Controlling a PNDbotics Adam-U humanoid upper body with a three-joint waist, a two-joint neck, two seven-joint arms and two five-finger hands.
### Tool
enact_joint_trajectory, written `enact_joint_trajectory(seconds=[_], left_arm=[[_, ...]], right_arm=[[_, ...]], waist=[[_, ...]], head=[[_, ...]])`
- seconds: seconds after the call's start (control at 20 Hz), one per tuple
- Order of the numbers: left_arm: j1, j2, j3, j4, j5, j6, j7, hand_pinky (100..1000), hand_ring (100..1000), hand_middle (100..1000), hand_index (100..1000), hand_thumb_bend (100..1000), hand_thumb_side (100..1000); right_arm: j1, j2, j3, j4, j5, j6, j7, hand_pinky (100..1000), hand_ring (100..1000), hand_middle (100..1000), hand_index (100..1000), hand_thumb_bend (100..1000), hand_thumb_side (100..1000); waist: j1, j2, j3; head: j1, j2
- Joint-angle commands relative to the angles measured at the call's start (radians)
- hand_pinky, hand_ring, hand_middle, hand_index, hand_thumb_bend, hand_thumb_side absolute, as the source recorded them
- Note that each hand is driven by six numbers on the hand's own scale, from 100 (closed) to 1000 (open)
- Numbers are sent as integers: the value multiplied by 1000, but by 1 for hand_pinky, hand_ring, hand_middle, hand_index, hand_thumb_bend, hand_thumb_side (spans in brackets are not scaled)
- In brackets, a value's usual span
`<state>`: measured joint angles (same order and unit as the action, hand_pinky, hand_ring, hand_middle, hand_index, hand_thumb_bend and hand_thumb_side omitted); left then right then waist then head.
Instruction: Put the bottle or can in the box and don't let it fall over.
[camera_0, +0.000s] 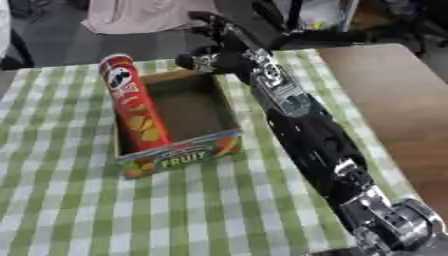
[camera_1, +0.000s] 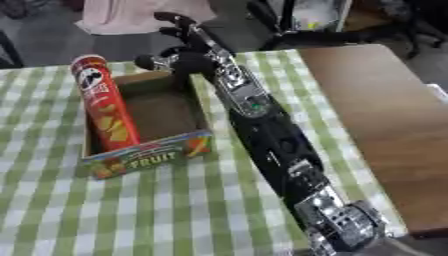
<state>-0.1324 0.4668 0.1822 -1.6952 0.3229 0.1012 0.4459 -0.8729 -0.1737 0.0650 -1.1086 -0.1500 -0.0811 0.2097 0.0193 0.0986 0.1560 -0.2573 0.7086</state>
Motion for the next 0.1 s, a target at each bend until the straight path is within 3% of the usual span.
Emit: enact_joint_trajectory(seconds=[0.05, 0.1], left_arm=[[-4, 31, 11, -13, -1, -1, 3, 769, 774, 708, 744, 645, 612], [-3, 32, 11, -13, -1, -1, 4, 770, 774, 708, 744, 645, 612]], right_arm=[[-13, -21, -11, -36, -3, 6, -13, 681, 944, 986, 872, 740, 185], [-11, -22, -12, -40, 0, 8, -14, 681, 944, 986, 872, 740, 186]], waist=[[6, -19, -3], [7, -20, -4]], head=[[4, -4], [5, -3]])
